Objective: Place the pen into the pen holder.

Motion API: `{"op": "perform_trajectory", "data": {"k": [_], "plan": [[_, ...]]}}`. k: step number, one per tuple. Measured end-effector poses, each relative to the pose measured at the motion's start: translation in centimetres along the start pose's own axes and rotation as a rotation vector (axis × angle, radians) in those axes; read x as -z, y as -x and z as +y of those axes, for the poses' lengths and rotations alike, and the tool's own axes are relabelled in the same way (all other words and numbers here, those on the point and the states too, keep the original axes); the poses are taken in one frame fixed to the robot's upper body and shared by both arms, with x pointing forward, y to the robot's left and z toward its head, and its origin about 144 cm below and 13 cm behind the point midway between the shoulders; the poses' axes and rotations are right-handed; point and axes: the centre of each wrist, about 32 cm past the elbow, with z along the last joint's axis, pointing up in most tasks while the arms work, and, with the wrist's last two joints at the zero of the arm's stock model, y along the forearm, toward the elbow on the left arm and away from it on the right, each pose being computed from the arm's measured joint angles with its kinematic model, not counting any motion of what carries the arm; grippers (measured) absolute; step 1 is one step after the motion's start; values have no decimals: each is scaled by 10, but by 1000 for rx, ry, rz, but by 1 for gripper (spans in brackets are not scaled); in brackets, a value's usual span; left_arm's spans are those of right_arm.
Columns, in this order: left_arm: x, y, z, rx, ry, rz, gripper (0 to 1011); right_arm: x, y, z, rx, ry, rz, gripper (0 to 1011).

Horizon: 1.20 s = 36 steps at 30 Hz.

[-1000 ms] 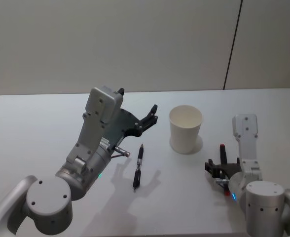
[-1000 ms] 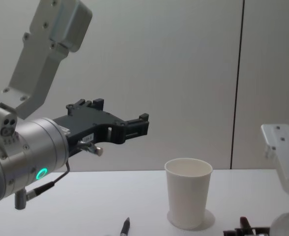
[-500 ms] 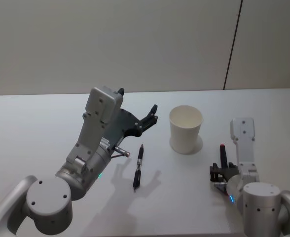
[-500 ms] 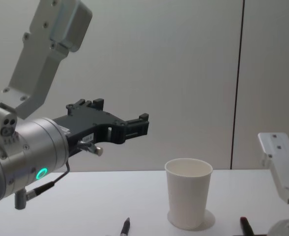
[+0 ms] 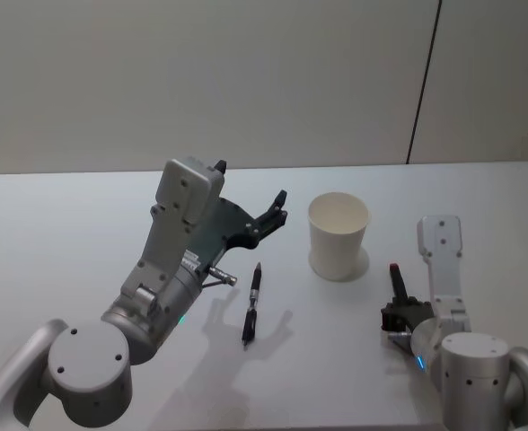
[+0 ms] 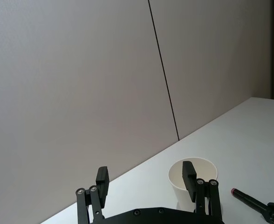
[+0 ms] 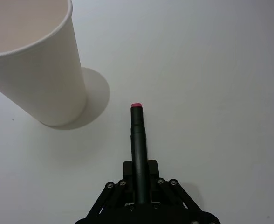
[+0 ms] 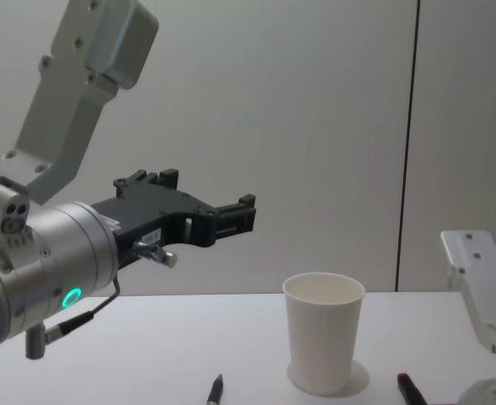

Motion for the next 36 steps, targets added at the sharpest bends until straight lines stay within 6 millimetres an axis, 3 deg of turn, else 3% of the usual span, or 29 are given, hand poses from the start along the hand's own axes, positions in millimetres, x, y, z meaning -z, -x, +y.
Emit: {"op": "perform_trajectory", "data": {"k": [12, 36], "plan": [[0, 0, 0, 0, 0, 0, 1000, 2, -2, -2, -7, -48, -6, 183], [0, 0, 0, 0, 0, 0, 1000, -4, -17, -18, -70, -372, -5, 183]]}}
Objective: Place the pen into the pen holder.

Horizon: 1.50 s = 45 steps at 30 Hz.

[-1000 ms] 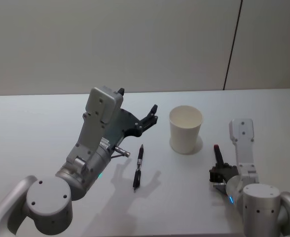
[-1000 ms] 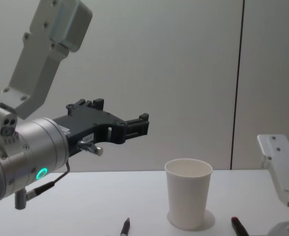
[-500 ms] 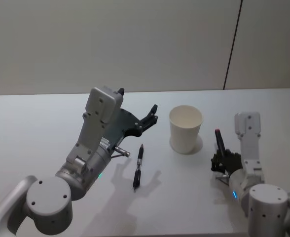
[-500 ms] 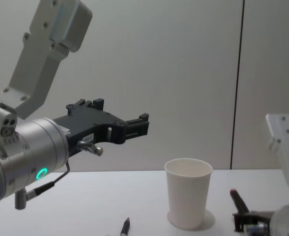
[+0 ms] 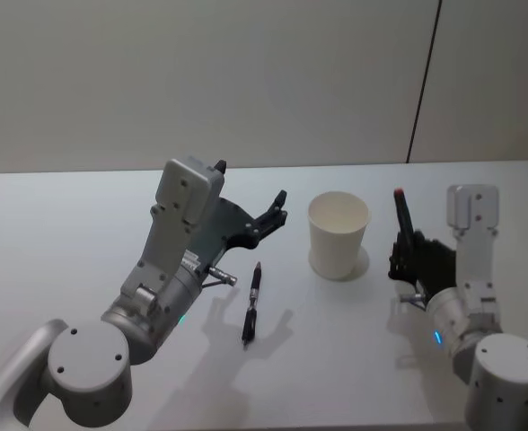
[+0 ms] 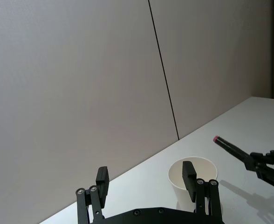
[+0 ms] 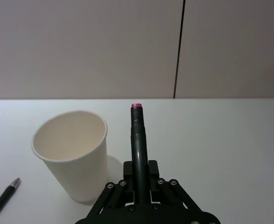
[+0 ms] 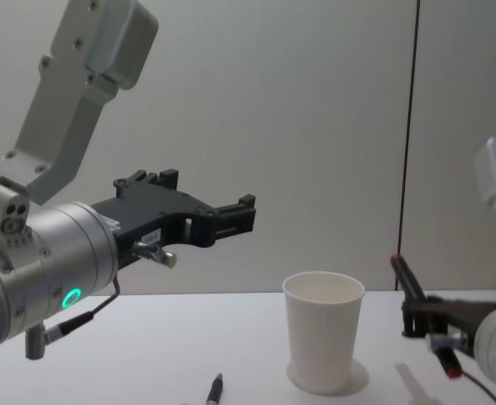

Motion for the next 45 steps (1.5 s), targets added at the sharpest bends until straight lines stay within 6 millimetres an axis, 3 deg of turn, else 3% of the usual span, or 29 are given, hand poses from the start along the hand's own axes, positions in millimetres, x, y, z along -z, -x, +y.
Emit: {"op": "perform_trajectory", "data": {"k": [15, 26, 32, 35, 37, 45], "plan": [[0, 0, 0, 0, 0, 0, 1000, -7, -13, -2, -81, -240, -8, 183], [0, 0, 0, 0, 0, 0, 1000, -11, -20, 9, -156, -412, -33, 183], [0, 0, 0, 0, 0, 0, 999, -13, -23, 27, -198, -504, -69, 183], [0, 0, 0, 0, 0, 0, 999, -13, -23, 27, -198, -504, -69, 183], [0, 0, 0, 0, 0, 0, 1000, -11, -23, 43, -224, -546, -105, 183], [0, 0, 0, 0, 0, 0, 1000, -6, -20, 67, -258, -555, -151, 183]]}}
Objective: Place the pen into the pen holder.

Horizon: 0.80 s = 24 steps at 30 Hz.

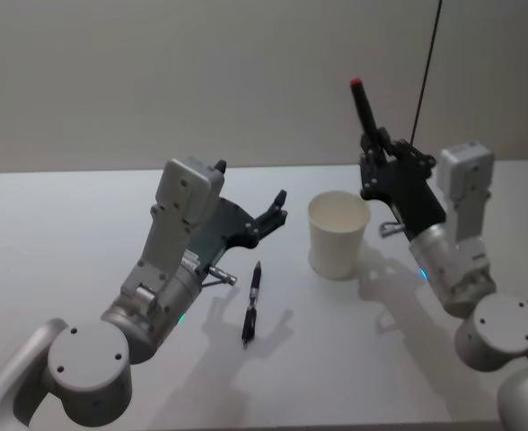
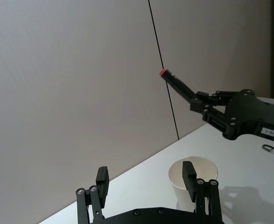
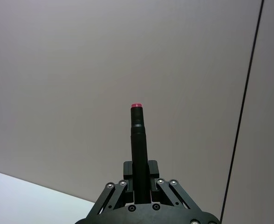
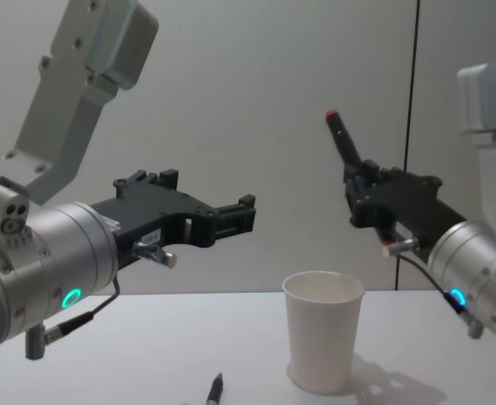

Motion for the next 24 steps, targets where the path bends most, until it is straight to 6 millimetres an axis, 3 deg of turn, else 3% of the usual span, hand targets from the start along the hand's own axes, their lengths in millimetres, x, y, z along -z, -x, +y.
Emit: {"op": "perform_trajectory", "data": {"k": [24], "plan": [[0, 0, 0, 0, 0, 0, 1000, 38, 9, 32, -127, 61, 17, 183]]}}
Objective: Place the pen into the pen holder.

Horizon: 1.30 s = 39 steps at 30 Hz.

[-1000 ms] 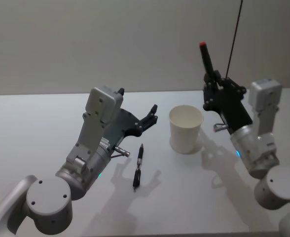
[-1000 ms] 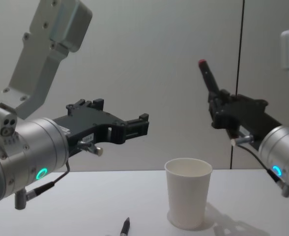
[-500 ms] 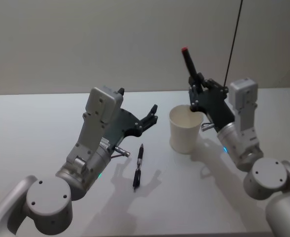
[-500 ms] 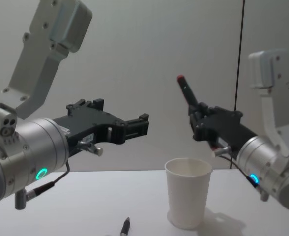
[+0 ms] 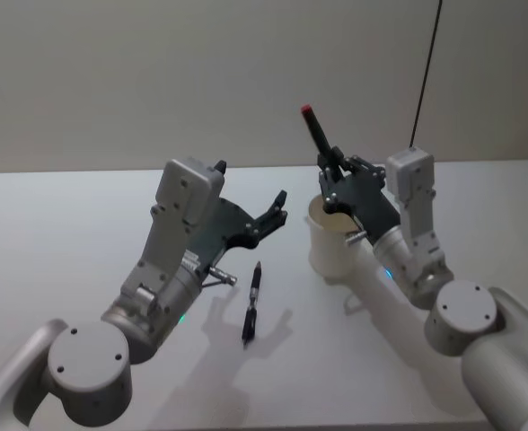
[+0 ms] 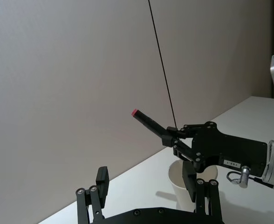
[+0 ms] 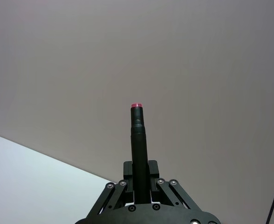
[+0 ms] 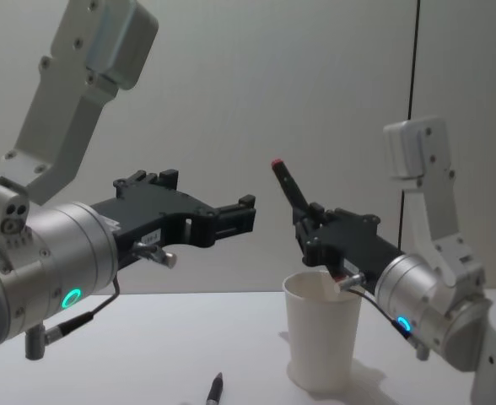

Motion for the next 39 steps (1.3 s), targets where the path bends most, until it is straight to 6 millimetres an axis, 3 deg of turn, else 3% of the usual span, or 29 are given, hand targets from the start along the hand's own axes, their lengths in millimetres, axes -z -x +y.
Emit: {"op": "perform_trajectory", "data": {"k": [7, 31, 34, 39], "plan": [[0, 0, 0, 0, 0, 0, 1000, 6, 1, 5, -16, 14, 8, 200], [0, 0, 0, 0, 0, 0, 1000, 9, 1, 8, -22, 2, 30, 938], [0, 0, 0, 0, 0, 0, 1000, 7, 1, 7, -18, -3, 33, 1001], [0, 0, 0, 0, 0, 0, 1000, 0, 0, 4, -4, -22, 41, 1001]]}}
